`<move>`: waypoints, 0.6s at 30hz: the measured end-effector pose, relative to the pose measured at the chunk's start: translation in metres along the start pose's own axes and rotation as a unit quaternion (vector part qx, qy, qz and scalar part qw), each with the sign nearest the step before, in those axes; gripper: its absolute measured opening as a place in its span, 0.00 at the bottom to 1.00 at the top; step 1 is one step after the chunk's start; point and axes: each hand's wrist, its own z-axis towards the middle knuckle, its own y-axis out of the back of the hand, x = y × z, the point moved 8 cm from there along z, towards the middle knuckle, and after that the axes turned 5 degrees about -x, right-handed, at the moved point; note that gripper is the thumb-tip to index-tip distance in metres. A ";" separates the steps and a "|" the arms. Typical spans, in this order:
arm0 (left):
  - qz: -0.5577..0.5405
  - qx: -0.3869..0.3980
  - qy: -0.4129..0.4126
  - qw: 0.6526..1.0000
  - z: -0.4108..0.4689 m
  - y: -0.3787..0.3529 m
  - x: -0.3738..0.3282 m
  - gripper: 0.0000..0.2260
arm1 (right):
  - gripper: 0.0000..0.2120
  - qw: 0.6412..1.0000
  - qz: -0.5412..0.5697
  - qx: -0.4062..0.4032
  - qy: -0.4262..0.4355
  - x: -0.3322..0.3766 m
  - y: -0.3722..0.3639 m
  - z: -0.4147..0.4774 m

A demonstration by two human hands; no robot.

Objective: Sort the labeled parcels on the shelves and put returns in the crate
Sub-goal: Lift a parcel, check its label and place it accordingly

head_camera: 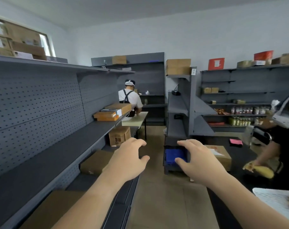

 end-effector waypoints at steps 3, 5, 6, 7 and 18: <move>-0.008 -0.001 -0.019 1.000 0.049 -0.021 0.015 0.21 | 0.30 1.000 -0.009 -0.010 -0.010 -0.008 -0.017 0.045; -0.010 0.002 -0.038 0.999 0.084 -0.034 0.027 0.21 | 0.30 1.000 -0.014 -0.020 -0.013 -0.010 -0.028 0.078; -0.011 0.003 -0.045 0.999 0.102 -0.039 0.033 0.22 | 0.30 0.999 -0.016 -0.025 -0.014 -0.010 -0.032 0.095; -0.013 0.004 -0.049 0.999 0.122 -0.043 0.039 0.22 | 0.29 0.999 -0.016 -0.029 -0.017 -0.011 -0.036 0.113; -0.011 0.032 -0.088 0.996 0.309 -0.128 0.069 0.22 | 0.30 0.997 -0.042 -0.040 -0.056 -0.060 -0.083 0.290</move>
